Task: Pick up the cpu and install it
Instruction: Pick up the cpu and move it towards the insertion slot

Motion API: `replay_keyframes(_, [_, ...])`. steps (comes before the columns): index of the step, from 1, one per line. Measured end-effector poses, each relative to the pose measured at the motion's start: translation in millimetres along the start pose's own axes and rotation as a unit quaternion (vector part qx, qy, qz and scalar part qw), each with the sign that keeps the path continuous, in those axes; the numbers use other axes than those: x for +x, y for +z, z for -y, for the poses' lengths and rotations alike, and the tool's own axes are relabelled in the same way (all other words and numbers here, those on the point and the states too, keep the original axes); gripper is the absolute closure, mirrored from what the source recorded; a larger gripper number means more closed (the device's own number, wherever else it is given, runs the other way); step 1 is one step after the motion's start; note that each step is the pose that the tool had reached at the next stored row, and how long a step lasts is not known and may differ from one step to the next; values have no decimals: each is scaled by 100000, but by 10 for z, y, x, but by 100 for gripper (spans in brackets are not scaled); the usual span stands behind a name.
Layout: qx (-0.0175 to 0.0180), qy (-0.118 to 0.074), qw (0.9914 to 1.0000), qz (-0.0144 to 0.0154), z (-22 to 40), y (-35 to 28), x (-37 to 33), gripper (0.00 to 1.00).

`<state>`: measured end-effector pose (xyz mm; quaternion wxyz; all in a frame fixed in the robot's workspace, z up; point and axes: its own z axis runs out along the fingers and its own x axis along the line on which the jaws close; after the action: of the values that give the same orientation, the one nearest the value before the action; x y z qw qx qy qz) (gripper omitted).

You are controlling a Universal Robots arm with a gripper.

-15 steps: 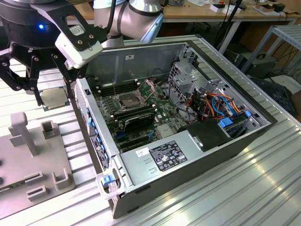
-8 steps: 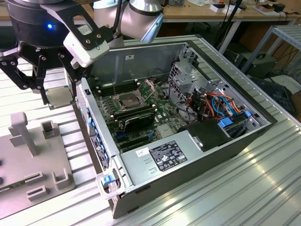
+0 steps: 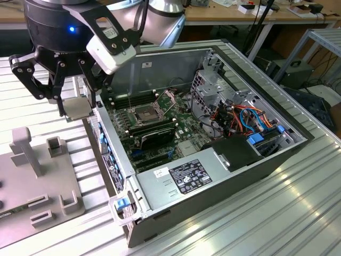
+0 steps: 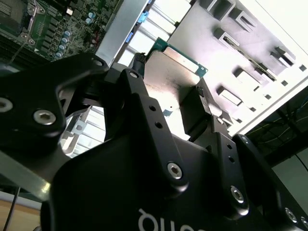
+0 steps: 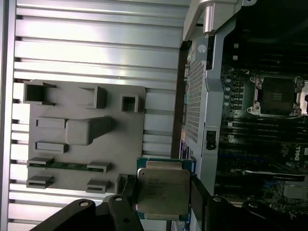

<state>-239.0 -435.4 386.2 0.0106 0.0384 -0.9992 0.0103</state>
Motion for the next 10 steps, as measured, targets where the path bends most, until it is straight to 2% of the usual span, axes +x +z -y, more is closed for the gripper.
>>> replay_keyframes(10, [3,5,100000,-4,7,-2,-92,45])
